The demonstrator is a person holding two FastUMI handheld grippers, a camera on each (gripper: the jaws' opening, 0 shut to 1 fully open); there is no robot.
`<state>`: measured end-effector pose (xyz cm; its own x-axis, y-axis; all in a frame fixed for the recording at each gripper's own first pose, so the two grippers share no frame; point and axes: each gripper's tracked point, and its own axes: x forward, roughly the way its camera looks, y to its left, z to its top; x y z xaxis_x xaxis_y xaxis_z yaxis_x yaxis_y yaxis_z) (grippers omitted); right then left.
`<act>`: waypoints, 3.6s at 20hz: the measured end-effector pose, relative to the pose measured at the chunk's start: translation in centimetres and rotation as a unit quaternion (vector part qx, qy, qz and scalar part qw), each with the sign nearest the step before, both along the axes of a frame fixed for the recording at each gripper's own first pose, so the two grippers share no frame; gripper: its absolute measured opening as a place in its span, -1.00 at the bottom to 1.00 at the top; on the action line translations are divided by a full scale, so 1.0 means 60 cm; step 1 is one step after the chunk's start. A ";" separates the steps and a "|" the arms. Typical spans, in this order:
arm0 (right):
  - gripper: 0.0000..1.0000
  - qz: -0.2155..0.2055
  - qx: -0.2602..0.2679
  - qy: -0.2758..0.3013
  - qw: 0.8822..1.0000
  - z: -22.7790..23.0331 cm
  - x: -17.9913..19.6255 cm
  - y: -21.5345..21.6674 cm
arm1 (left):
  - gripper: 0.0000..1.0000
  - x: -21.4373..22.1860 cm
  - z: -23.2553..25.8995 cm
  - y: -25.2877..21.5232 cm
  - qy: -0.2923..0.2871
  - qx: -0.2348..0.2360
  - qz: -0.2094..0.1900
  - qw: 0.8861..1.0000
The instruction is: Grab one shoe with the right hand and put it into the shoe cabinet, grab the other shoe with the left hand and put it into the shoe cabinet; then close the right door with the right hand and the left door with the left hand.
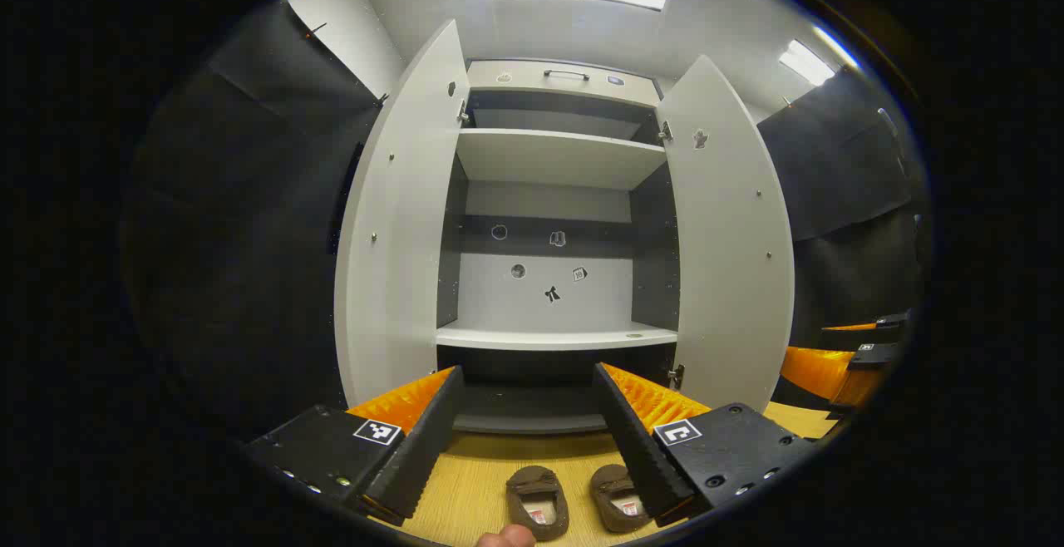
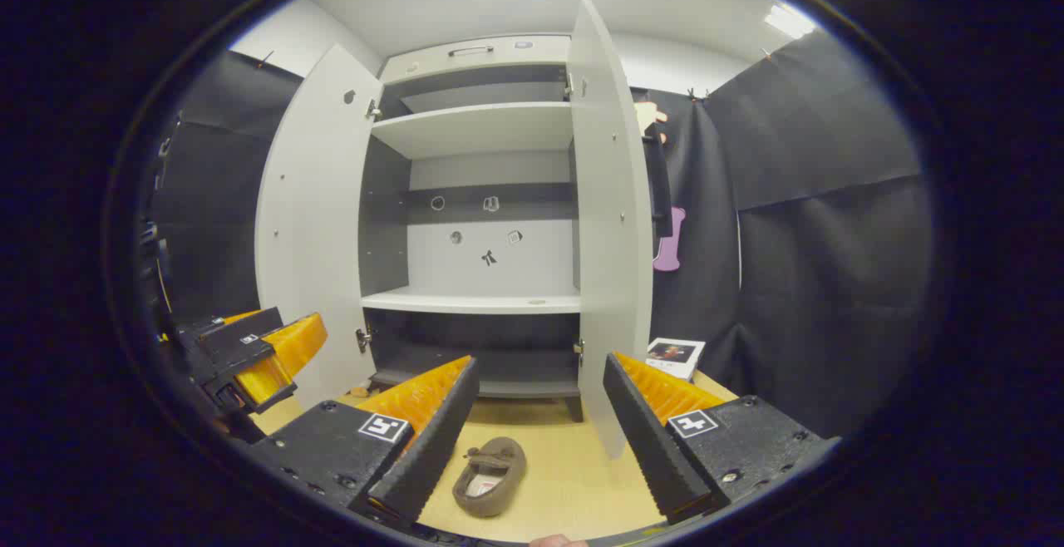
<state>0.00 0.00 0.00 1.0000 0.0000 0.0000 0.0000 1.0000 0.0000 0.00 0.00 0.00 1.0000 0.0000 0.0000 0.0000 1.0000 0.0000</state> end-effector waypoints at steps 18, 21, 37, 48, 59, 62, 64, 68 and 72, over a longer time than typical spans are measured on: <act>0.97 0.001 0.001 0.023 1.000 -0.024 0.001 0.011 | 0.89 -0.001 -0.008 0.012 0.001 -0.003 0.009 1.000; 0.87 0.006 -0.003 0.028 1.000 -0.027 0.003 0.016 | 0.89 -0.001 -0.003 0.014 -0.001 -0.006 0.010 1.000; 0.89 0.056 -0.039 0.101 0.993 -0.151 0.062 0.081 | 0.99 -0.009 0.011 0.033 -0.007 -0.011 0.019 1.000; 0.77 0.130 -0.076 0.347 0.926 -0.462 0.116 0.156 | 0.89 -0.021 0.016 0.065 -0.016 -0.005 0.046 0.999; 0.38 0.102 -0.158 0.350 0.917 -0.567 0.220 0.151 | 0.89 -0.014 -0.008 0.066 0.003 -0.013 0.044 0.999; 0.01 0.095 -0.196 0.326 0.920 -0.562 0.224 0.137 | 0.99 -0.009 -0.012 0.063 0.007 -0.014 0.039 0.999; -0.42 0.082 -0.177 0.323 0.926 -0.555 0.225 0.135 | 0.89 -0.007 -0.008 0.061 0.005 -0.011 0.037 0.999; -0.85 0.092 -0.166 0.317 0.929 -0.549 0.216 0.131 | 0.89 -0.003 -0.006 0.061 0.001 -0.011 0.036 0.999; -0.87 0.113 -0.148 0.292 0.938 -0.510 0.202 0.125 | 0.89 0.000 -0.010 0.056 0.004 -0.014 0.031 0.999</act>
